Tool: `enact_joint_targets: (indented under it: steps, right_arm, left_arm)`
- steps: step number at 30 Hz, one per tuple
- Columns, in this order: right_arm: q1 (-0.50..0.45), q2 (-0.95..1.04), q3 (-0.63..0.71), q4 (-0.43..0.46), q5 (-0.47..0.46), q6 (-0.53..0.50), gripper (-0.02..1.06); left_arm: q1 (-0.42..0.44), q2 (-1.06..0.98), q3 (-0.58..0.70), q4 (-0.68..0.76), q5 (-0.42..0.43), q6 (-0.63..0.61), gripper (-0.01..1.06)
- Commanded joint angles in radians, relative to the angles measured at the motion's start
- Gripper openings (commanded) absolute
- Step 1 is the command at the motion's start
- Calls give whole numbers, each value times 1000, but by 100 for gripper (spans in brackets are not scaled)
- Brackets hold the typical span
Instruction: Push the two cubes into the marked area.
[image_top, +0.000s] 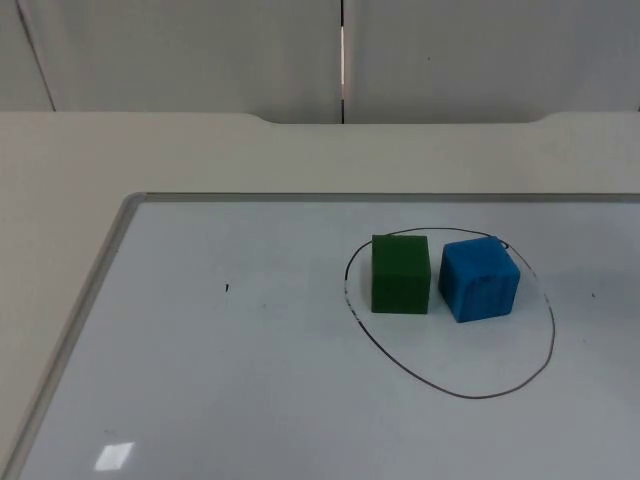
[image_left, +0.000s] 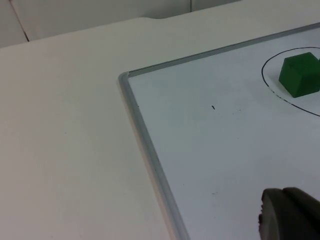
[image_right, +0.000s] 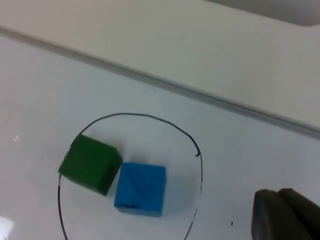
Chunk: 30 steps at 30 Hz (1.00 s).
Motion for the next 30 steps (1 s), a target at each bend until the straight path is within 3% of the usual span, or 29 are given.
enact_joint_targets:
  steps: [1,5,30]
  right_arm:
    - [-3,-22,23,-1,-13,-2,0]
    - [-3,-87,104,-4,-55,-2,0]
    - [-3,-420,410,17,-51,-2,0]
  left_arm:
    - [3,-4,5,2,3,-5,0]
    - [3,-4,5,2,3,-5,0]
    - [3,-4,5,13,3,-5,0]
